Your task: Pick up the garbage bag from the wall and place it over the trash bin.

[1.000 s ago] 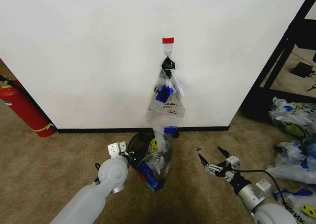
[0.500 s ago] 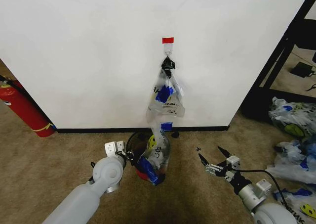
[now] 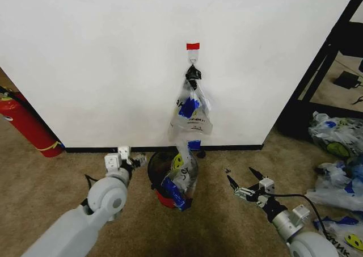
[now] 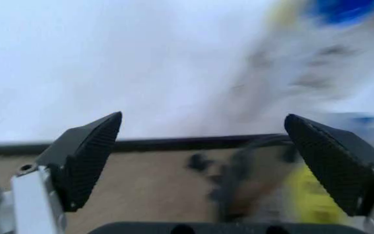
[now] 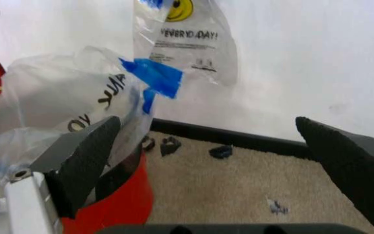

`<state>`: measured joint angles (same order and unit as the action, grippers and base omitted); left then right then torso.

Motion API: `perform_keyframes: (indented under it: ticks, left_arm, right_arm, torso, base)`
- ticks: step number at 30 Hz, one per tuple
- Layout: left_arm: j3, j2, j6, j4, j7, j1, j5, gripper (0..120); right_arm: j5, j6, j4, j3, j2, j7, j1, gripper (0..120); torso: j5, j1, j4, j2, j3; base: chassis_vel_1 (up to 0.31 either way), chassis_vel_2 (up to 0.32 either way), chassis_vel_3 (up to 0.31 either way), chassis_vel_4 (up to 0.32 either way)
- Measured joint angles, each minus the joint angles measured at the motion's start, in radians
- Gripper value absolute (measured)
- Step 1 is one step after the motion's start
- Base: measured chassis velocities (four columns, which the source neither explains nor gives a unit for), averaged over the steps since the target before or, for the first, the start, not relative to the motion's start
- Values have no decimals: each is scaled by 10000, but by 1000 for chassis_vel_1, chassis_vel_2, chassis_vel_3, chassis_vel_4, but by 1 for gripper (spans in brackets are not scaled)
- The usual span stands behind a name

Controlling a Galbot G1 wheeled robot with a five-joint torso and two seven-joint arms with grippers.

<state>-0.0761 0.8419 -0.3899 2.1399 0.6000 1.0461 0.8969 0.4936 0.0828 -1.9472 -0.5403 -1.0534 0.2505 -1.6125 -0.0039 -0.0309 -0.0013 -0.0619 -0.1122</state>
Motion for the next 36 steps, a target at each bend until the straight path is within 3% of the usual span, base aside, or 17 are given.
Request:
perform_keyframes:
  ticks: [6, 14, 23, 30, 33, 36]
  left_arm:
    - [1074, 142, -1095, 1055, -279, -956, 1388, 100]
    - [2093, 611, -1782, 603, 1374, -2451, 4194, 100]
    - [2682, 871, -1784, -81, 1481, -2791, 4529, 93]
    - [3079, 1037, -1556, -595, 1361, -2809, 4260, 63]
    - [3092, 1034, -1518, -669, 1352, -2824, 4241, 58]
    - [3093, 1059, -1477, -716, 1351, -2801, 4218, 41]
  right_arm:
    - [-122, -59, -39, -12, -165, -169, -54, 100]
    - [-472, -95, 5, -39, -325, -262, -161, 100]
    - [-470, -183, 75, 10, -396, -179, -97, 100]
    - [-300, -319, 138, 171, -477, -293, 157, 100]
    - [-211, -353, 139, 205, -465, -340, 212, 100]
    - [-75, -412, 157, 309, -409, -422, 297, 100]
  torso:
    - [0, 0, -1, 0, 0]
    - [1, 0, -2, 0, 0]
    - [1, 0, -1, 0, 0]
    - [1, -1, 0, 0, 0]
    - [1, 0, 0, 0, 0]
    - [1, 0, -1, 0, 0]
  base:
    - [0, 0, 0, 0]
    - [0, 0, 0, 0]
    - [0, 0, 0, 0]
    - [0, 0, 0, 0]
    - [0, 0, 0, 0]
    - [0, 0, 0, 0]
